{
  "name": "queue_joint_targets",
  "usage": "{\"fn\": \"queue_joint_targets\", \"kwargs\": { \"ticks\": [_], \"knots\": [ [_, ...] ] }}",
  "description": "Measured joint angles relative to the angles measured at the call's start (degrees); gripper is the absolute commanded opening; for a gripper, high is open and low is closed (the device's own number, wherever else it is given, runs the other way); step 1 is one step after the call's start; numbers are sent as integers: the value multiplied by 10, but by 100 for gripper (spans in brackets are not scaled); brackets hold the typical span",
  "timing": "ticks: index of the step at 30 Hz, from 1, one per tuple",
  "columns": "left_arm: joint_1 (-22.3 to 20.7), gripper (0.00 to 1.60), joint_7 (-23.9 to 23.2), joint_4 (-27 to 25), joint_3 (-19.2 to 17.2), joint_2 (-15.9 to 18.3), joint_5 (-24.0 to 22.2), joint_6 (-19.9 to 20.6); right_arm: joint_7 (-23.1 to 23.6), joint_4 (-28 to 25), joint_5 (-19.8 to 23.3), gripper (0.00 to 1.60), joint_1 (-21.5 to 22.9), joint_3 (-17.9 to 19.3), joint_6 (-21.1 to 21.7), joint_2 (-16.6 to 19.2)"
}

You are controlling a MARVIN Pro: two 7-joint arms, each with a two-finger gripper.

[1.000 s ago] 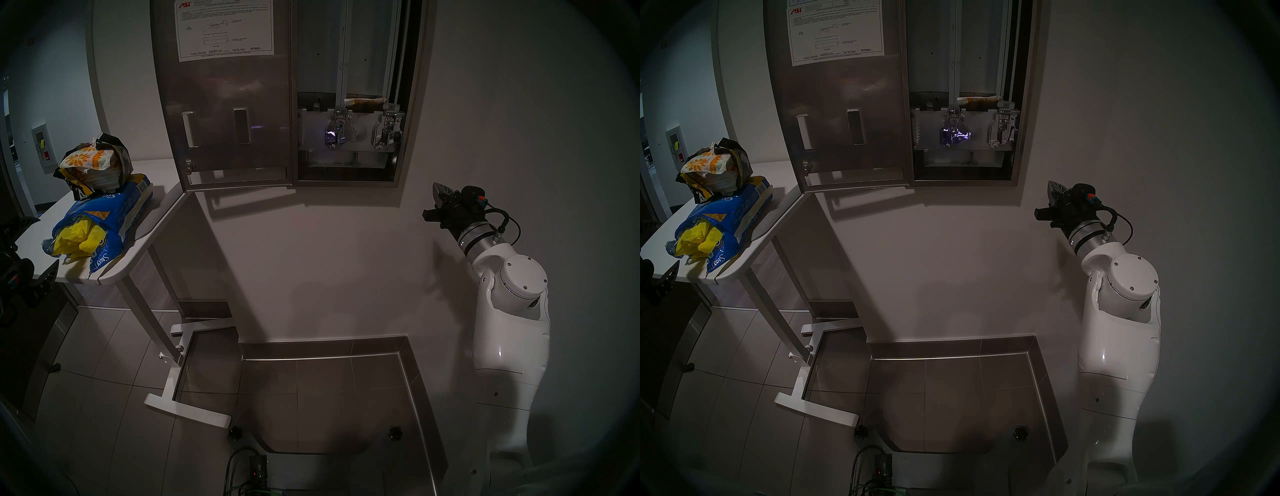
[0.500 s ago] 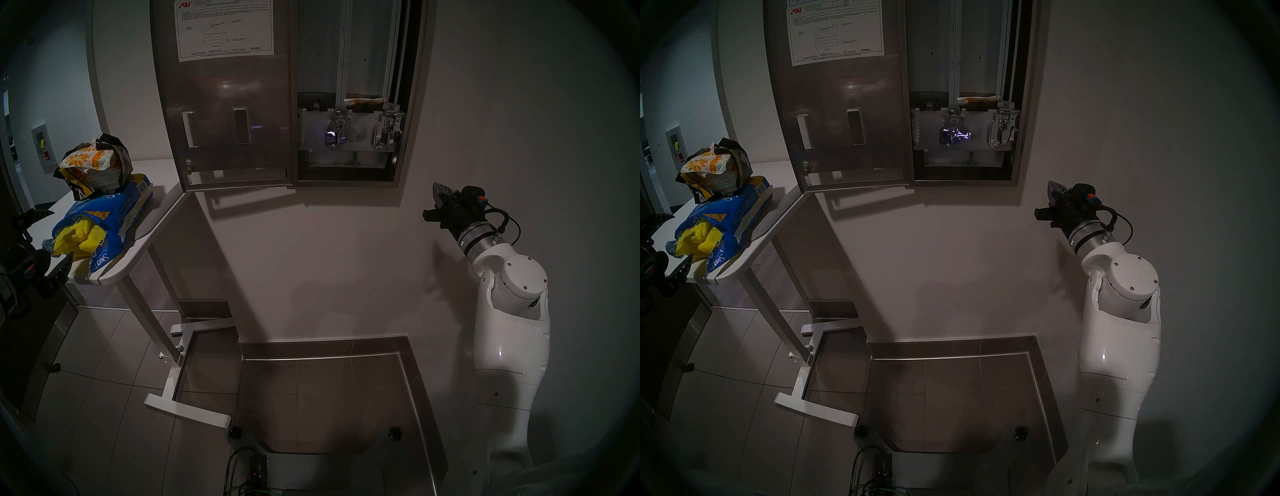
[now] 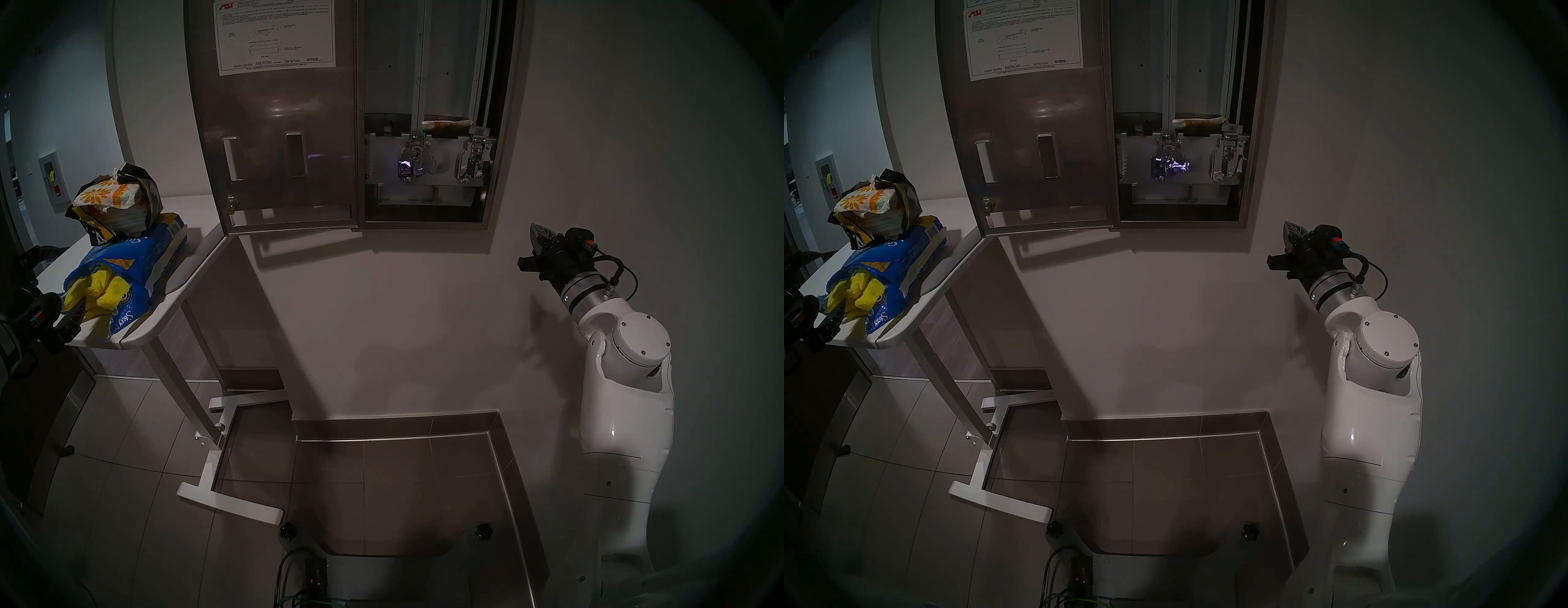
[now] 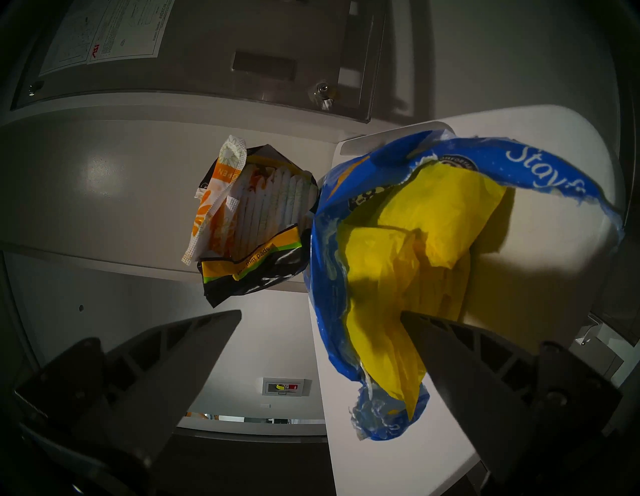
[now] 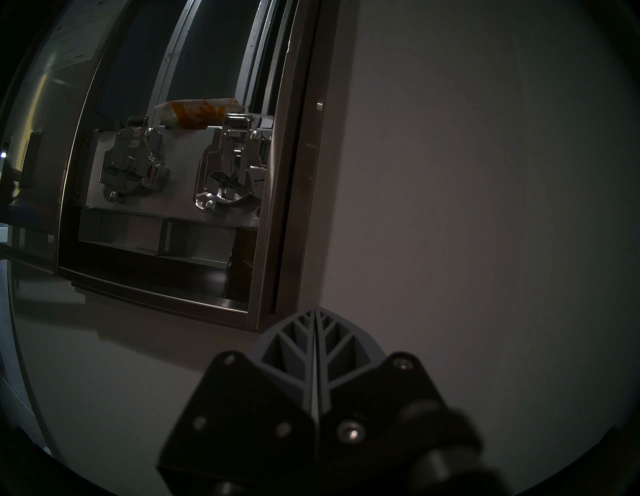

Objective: Open the dispenser door, put the pads inside, close the door

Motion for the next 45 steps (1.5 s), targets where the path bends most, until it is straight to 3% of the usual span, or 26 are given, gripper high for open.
{"fn": "queue_joint_targets", "kwargs": {
  "ticks": [18,34,45],
  "knots": [
    [17,160,-2,-8,16,-33,18,-23,-3,0,3,25,-1,-2,0,3],
    [-11,160,34,7,55,-32,52,-28,-5,0,5,25,-2,-4,0,5],
    [-27,160,52,18,59,-32,65,-33,-7,0,6,25,-2,-5,0,6]
  ]
}}
